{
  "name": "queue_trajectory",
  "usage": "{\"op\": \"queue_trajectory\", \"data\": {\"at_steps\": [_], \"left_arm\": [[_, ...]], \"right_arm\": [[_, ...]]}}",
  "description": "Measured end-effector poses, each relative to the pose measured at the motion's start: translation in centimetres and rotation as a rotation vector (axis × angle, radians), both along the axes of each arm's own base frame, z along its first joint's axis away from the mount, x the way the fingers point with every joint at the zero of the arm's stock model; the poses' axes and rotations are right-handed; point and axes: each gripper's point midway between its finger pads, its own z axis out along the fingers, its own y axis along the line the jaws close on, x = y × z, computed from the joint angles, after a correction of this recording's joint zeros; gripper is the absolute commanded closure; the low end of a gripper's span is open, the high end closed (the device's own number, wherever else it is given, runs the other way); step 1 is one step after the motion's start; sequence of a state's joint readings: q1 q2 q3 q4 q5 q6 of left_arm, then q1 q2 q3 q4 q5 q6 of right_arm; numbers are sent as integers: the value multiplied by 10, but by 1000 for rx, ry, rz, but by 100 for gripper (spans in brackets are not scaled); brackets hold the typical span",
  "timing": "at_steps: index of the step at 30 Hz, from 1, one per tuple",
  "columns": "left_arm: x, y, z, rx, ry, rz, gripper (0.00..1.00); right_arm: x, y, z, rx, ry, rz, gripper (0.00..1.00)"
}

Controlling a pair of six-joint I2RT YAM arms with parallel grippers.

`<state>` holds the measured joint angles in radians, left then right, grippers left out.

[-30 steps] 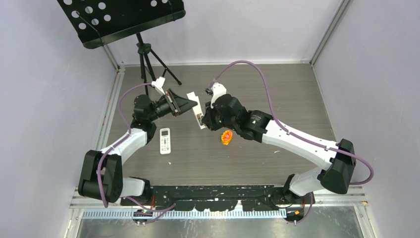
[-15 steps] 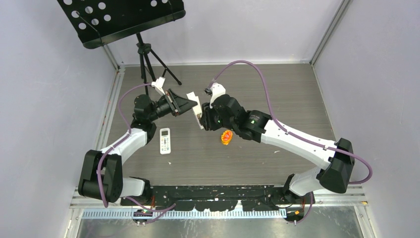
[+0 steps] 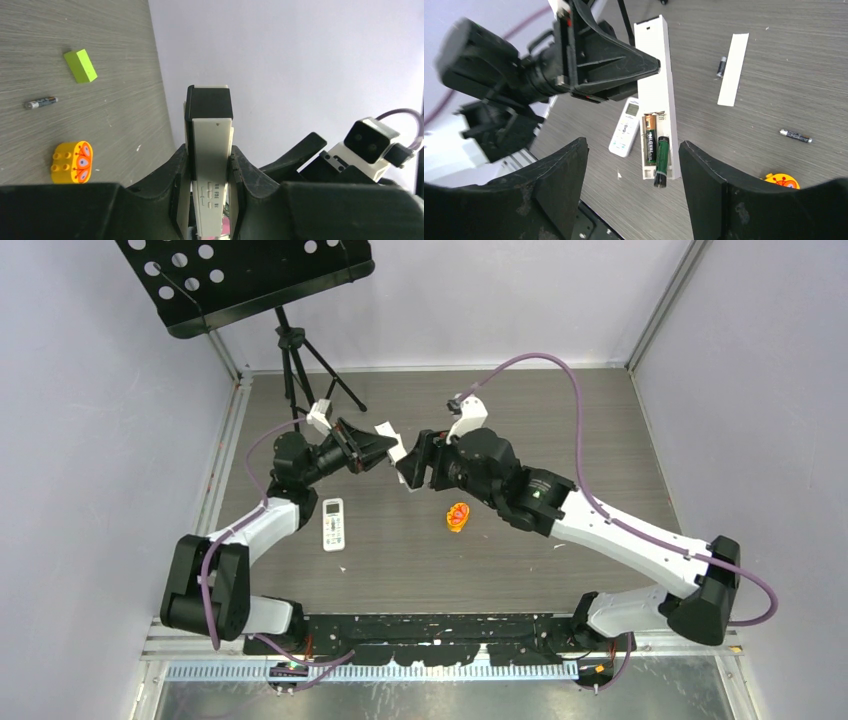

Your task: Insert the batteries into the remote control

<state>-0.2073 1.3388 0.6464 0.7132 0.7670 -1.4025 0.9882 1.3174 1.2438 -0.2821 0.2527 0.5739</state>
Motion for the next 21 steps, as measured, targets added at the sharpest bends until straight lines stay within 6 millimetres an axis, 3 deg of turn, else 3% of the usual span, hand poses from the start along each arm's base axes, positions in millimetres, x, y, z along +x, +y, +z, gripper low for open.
{"op": "queue_trajectory", "data": {"at_steps": [12, 21], "left_arm": [[24, 8, 14, -280, 205, 93, 100], [26, 15, 24, -374, 254, 129, 100]], "right_arm": [[-2, -36, 61, 395, 35, -218, 23], [-4, -26, 51, 502, 170, -254, 22]]}}
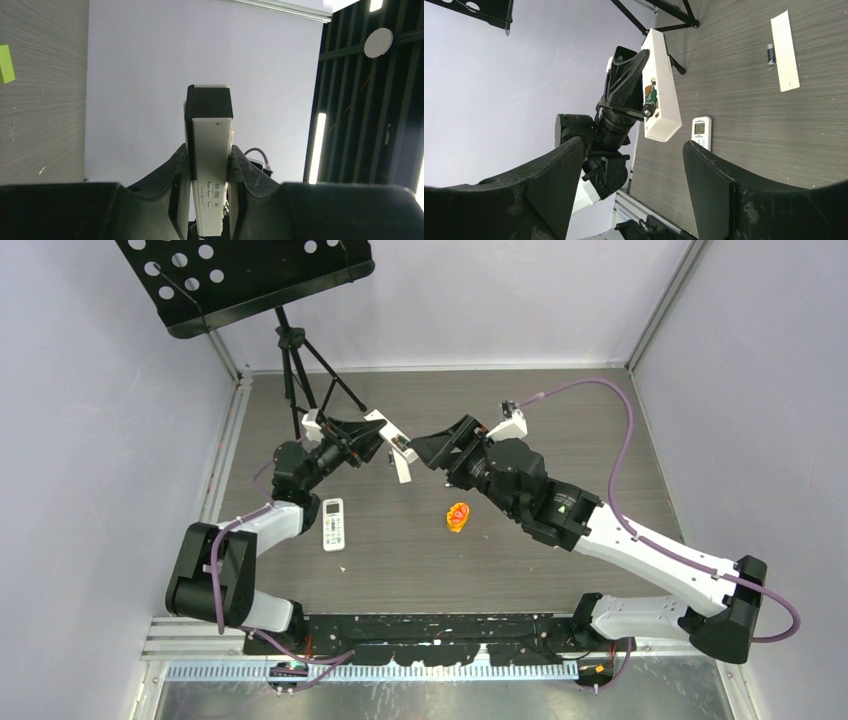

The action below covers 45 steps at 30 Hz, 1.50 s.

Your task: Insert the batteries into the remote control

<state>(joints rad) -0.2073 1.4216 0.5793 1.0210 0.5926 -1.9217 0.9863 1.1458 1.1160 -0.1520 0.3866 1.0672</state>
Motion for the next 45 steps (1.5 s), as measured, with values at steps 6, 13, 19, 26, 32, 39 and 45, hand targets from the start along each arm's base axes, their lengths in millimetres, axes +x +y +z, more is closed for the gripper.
{"op": "queue_trajectory", "data": {"at_steps": [6, 13, 19, 26, 32, 39, 45], "left_arm": [[-5, 1, 12, -15, -28, 0, 100], [-6, 2, 14, -18, -38, 0, 100], [-7, 2, 17, -22, -48, -1, 100], [-7, 2, 16, -24, -50, -2, 100], [-8, 2, 17, -25, -56, -5, 100], [-8, 2, 17, -22, -60, -4, 100], [-7, 5, 18, -15, -71, 13, 100]], "right_arm": [[3, 12, -14, 42, 83, 11, 22], [13, 23, -35, 68, 155, 13, 22], [15, 27, -36, 116, 156, 16, 22], [20, 30, -31, 187, 157, 16, 34], [26, 33, -29, 224, 163, 17, 50], [32, 41, -35, 255, 195, 34, 69], [35, 44, -37, 283, 217, 46, 71]]}}
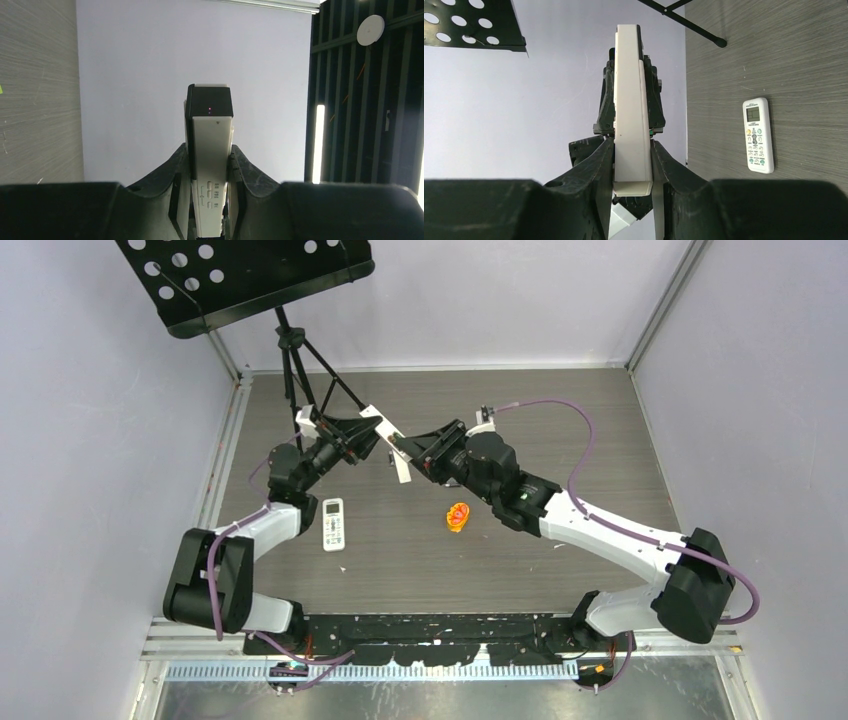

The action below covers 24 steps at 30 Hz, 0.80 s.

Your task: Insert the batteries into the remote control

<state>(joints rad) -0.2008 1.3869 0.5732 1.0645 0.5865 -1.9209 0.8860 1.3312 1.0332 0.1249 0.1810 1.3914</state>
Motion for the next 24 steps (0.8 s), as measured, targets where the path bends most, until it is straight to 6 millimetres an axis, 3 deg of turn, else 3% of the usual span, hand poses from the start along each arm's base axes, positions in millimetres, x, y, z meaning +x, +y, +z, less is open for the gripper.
{"op": "queue_trajectory", "data": {"at_steps": [2, 4, 7, 12, 18, 24], "left_arm": [[0, 0, 1, 7, -10, 5, 100], [-1, 0, 1, 19, -20, 9, 100], [-7, -2, 4, 56, -66, 2, 100], [-17, -8, -1, 148, -141, -34, 100], [-27, -14, 2, 213, -223, -81, 100], [-35, -17, -4, 250, -236, -119, 100]], "right_arm": [[0, 0, -1, 5, 2, 2, 56], [0, 0, -2, 11, -1, 9, 35], [-3, -2, -19, -22, 8, 21, 24], [-13, -10, -31, -63, -22, 80, 25], [-24, -9, -30, -63, -64, 157, 48], [-28, -10, -31, -64, -81, 172, 54]]}}
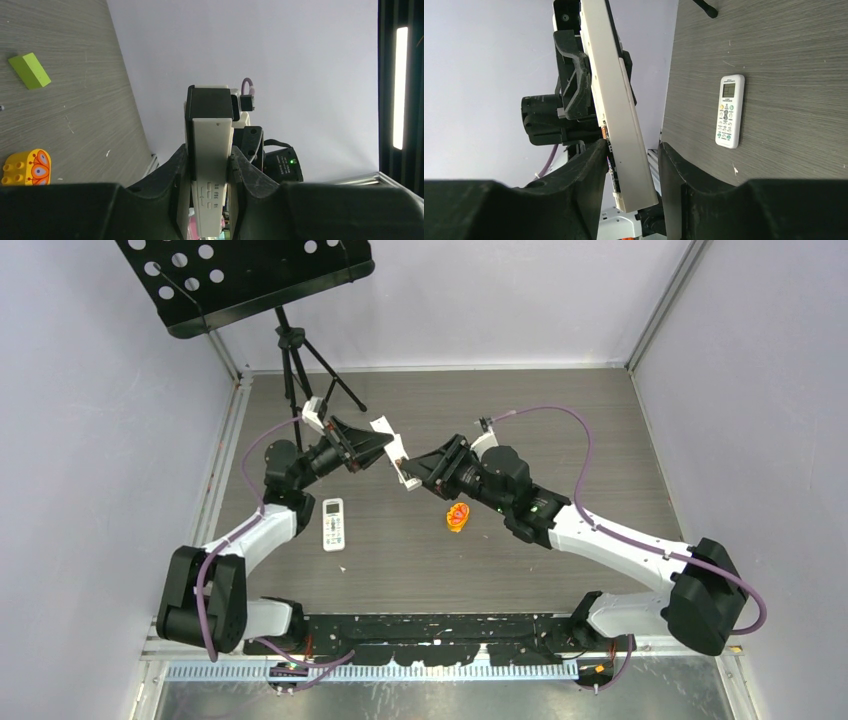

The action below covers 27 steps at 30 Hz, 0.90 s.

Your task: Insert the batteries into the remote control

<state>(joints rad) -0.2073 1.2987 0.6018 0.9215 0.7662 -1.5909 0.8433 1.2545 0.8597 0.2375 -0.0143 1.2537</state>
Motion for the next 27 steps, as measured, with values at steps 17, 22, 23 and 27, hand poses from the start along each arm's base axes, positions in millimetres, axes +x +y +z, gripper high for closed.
{"op": "queue_trajectory", "data": {"at_steps": [17, 22, 23, 27], "left_arm": [[-15, 8, -45, 278, -21, 45, 100], [-18, 16, -92, 394, 19, 95, 100], [-19, 17, -103, 412, 37, 102, 100], [-30, 6, -152, 511, 105, 90, 100]], "right_arm": [[-19, -23, -41, -322, 22, 73, 18], [-29, -52, -35, -381, 21, 19, 39], [-30, -57, -39, -398, 27, 8, 46], [-32, -67, -83, -500, 107, -5, 65]]}}
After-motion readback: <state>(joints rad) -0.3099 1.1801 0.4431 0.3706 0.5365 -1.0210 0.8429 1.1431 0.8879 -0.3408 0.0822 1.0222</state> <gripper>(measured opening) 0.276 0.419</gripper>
